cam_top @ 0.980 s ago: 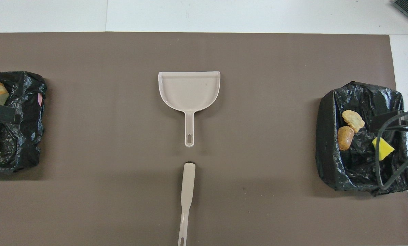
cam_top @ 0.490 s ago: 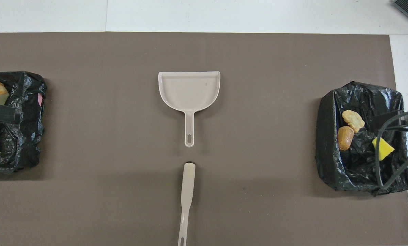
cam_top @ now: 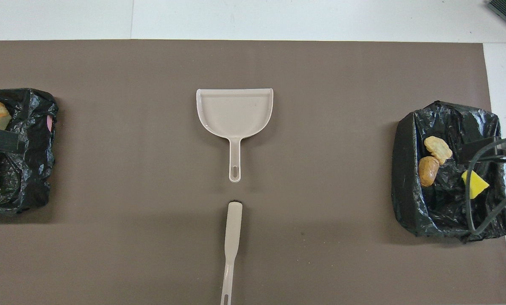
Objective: Sweep and dump trash in bin
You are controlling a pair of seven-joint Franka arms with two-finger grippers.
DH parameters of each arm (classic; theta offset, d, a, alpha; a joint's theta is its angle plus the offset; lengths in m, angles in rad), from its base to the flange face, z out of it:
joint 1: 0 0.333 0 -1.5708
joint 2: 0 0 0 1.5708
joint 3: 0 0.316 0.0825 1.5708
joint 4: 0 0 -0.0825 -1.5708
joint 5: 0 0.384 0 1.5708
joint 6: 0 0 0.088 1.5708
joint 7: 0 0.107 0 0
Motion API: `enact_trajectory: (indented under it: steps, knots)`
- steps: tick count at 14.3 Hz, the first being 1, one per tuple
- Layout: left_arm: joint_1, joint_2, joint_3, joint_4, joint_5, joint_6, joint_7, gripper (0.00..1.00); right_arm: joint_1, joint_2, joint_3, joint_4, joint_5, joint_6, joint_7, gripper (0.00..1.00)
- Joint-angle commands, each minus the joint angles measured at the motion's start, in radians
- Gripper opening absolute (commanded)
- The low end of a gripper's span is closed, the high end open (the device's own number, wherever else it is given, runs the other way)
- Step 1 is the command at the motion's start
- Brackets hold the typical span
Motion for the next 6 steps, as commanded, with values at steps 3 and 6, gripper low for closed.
enact_trajectory:
  steps: [3,6]
  knots:
    - [0.008,-0.026,-0.005,-0.043,-0.003,0.029,0.007,1.00,-0.008,0.006,0.006,0.008,0.009,0.013,0.021,1.00]
    - [0.008,-0.031,-0.003,-0.047,-0.004,0.036,0.017,1.00,-0.008,0.006,0.006,0.008,0.009,0.013,0.021,1.00]
